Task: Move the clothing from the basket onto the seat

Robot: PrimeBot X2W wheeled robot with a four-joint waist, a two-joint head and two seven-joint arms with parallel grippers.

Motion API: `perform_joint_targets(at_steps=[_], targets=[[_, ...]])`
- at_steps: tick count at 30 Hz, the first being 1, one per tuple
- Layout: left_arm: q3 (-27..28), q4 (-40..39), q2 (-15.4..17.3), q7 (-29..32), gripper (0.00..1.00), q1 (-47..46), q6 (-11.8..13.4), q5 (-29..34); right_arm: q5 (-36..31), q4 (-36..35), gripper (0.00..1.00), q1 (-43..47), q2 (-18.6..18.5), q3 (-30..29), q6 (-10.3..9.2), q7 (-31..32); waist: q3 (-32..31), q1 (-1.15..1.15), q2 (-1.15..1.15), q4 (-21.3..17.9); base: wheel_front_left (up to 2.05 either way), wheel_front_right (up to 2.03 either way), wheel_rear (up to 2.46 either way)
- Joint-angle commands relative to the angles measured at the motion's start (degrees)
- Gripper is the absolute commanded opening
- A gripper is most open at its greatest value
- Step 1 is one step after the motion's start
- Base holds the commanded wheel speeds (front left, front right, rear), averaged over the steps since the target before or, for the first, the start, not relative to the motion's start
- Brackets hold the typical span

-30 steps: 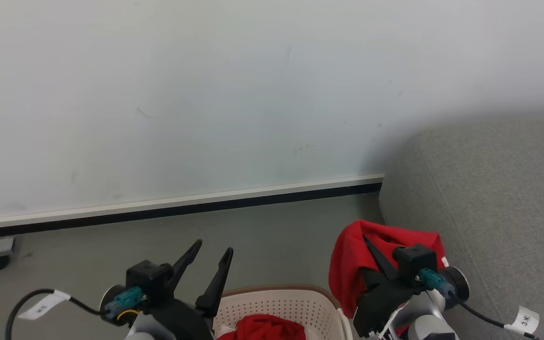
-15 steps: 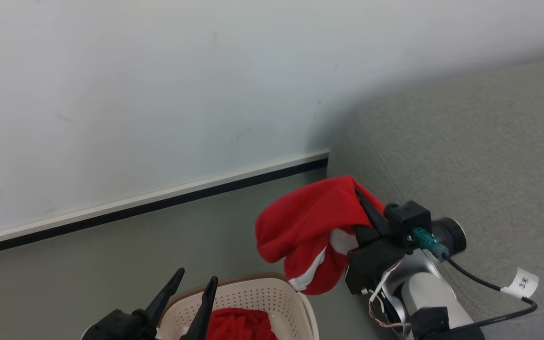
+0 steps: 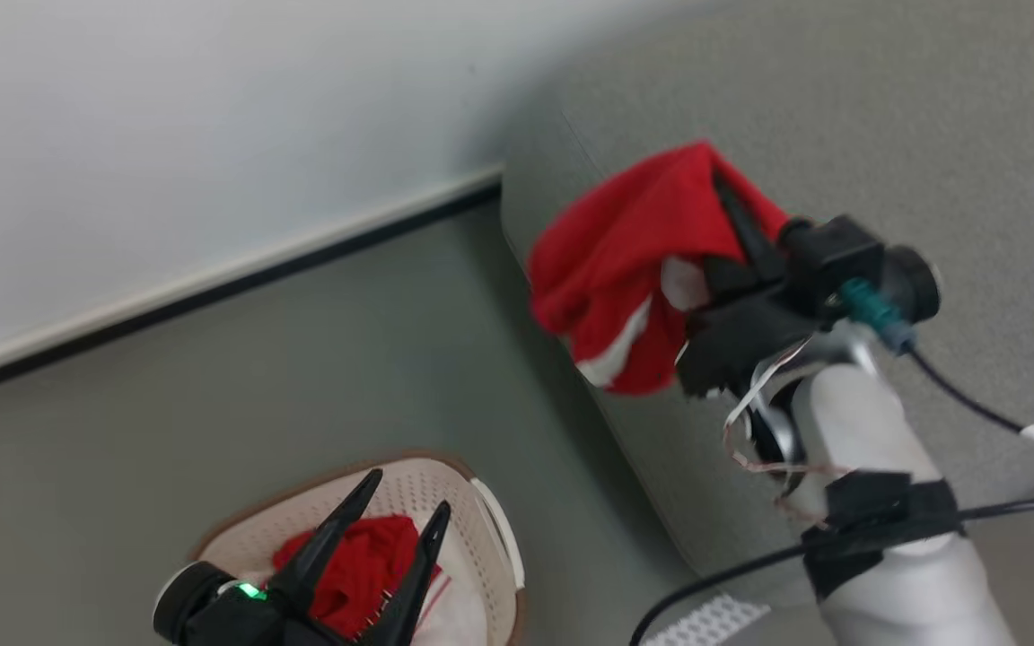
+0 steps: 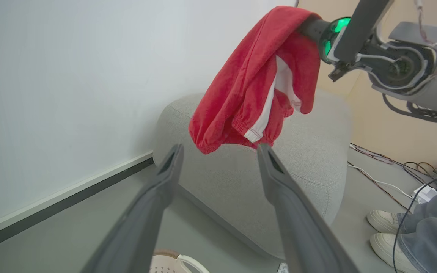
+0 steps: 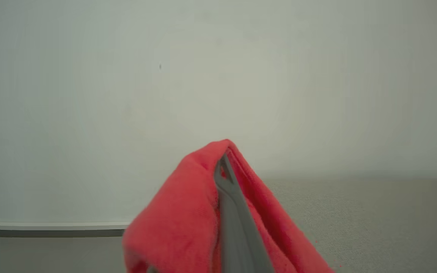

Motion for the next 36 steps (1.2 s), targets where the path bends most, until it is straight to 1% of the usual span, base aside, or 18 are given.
perform_joint_targets(at_steps=[1, 4, 8, 11, 13, 15, 20, 27, 31, 33, 34, 35, 36], targets=[[0.27, -1.35, 0.62, -0.11, 1.00, -0.62, -0.45, 1.31, 0.69, 0.01, 0.00, -2.24, 0.00, -0.79, 0.02, -0.42, 8.26, -0.01, -0.01, -5.28, 0.00, 0.00, 0.00], [-0.19, -3.62, 1.47, -0.11, 1.00, -0.40, -1.27, 3.40, 1.20, 0.04, 0.00, -6.18, -0.75, -2.73, 0.02, -0.58, 11.90, -0.01, -0.01, -5.94, 0.00, 0.00, 0.00], [-0.46, -5.42, 2.48, 0.00, 1.00, -0.13, -1.21, 4.39, 1.57, 0.12, 0.00, -10.62, -1.65, -5.24, 0.02, -0.99, 15.53, -0.01, -0.01, -6.34, 0.00, 0.00, 0.00], [-0.53, -7.12, 3.91, 1.23, 1.00, -0.08, -1.30, 5.14, 5.62, 0.16, 0.00, -15.35, -1.24, -8.62, 0.02, -0.65, 18.77, -0.01, -0.01, -6.57, 0.00, 0.00, 0.00], [-0.49, -8.70, 5.11, 2.37, 1.00, -0.25, -1.31, 5.86, 6.91, 0.07, 0.00, -19.46, -2.49, -10.06, 0.02, 0.13, 21.22, -0.01, -0.01, -6.75, 0.00, 0.00, 0.00], [-0.37, -10.31, 6.24, 3.14, 1.00, -0.45, -1.34, 6.58, 6.86, 1.01, 0.00, -22.78, -4.43, -11.67, 0.02, 0.71, 23.35, -0.01, -0.01, -6.80, 0.00, 0.00, 0.00], [0.27, -14.30, 8.46, 4.68, 1.00, -1.09, -1.50, 7.76, 6.75, 5.67, 0.00, -30.57, -8.56, -16.88, 0.02, 1.40, 27.56, -0.01, -0.01, -6.10, 0.00, 0.00, 0.00], [0.88, -18.17, 10.36, 5.92, 1.00, -1.91, -1.10, 9.04, 5.11, 14.57, 0.00, -38.45, -13.92, -25.56, 0.02, 0.42, 31.44, -0.01, -0.01, -4.73, 0.00, 0.00, 0.00], [0.77, -19.17, 10.74, 6.11, 1.00, -0.67, -0.46, 9.48, 3.22, 20.18, 0.00, -39.62, -15.67, -30.57, 0.02, -0.48, 32.38, -0.01, -0.01, -3.72, 0.00, 0.00, 0.00], [0.48, -19.41, 10.85, 5.94, 1.00, -0.26, -0.30, 9.75, 1.90, 22.87, 0.00, -39.57, -15.89, -32.80, 0.02, -1.20, 32.73, -0.01, -0.01, -3.17, 0.00, 0.00, 0.00], [0.29, -19.37, 10.87, 5.82, 1.00, -0.05, -0.30, 9.81, 0.87, 24.16, 0.15, -39.25, -16.14, -33.68, 0.02, -1.71, 32.86, -0.01, -0.01, -2.85, 0.00, 0.00, 0.00], [0.12, -19.25, 10.83, 5.73, 1.00, -0.05, -0.40, 9.90, 0.09, 25.58, 0.50, -38.88, -16.39, -34.50, 0.02, -1.95, 32.90, -0.01, -0.01, -2.50, 0.00, 0.00, 0.00], [0.01, -18.83, 10.76, 5.62, 1.00, -0.45, -0.58, 10.01, -1.46, 28.37, 1.00, -38.04, -17.34, -36.15, 0.02, -1.95, 32.82, -0.01, -0.01, -1.80, 0.00, 0.00, 0.00]])
